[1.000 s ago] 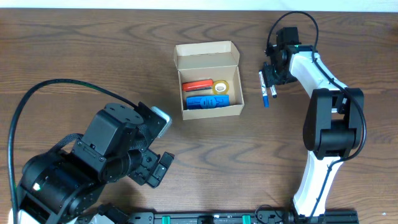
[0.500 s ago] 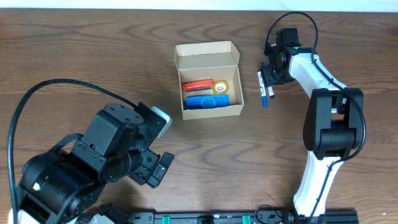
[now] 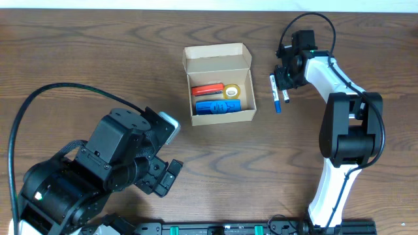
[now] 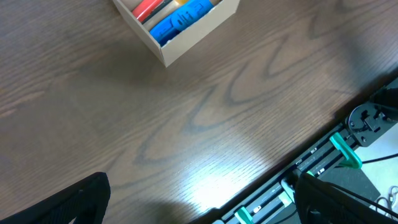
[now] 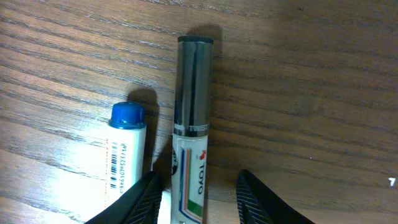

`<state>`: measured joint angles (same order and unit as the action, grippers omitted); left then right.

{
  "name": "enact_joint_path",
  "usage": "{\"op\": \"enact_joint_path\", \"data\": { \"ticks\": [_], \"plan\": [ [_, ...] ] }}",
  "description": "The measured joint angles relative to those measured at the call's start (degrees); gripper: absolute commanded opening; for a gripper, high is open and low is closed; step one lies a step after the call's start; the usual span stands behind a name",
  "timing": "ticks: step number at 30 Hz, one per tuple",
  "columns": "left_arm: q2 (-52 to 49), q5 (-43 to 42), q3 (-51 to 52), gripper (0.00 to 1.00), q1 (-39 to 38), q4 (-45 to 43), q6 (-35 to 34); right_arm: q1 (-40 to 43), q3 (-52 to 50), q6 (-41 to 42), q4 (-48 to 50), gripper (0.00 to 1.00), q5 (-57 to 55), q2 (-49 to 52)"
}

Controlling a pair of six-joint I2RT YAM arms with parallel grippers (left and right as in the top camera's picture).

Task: Pack container
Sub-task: 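Close the right gripper on the black-capped whiteboard marker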

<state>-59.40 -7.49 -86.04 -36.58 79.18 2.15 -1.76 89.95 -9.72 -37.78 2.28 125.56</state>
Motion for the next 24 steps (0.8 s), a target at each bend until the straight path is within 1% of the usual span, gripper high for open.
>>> {"op": "enact_joint_path", "data": {
  "ticks": [9,13,20,24],
  "plan": [
    [0.0,0.0,0.0,0.95,0.0,0.0,0.0,0.6,-1.0,0.0,1.7,0.40,2.0,-0.2],
    [0.0,0.0,0.0,0.95,0.0,0.0,0.0,0.9,-1.3,-0.4,2.3,0.30,2.4,-0.3],
    [0.0,0.0,0.0,0.95,0.0,0.0,0.0,1.0,-1.4,-0.5,2.4,0.23,2.9,-0.4],
    [0.0,0.0,0.0,0.95,0.0,0.0,0.0,1.1,-1.5,-0.7,2.4,0.16,3.2,-0.4]
  ]
}}
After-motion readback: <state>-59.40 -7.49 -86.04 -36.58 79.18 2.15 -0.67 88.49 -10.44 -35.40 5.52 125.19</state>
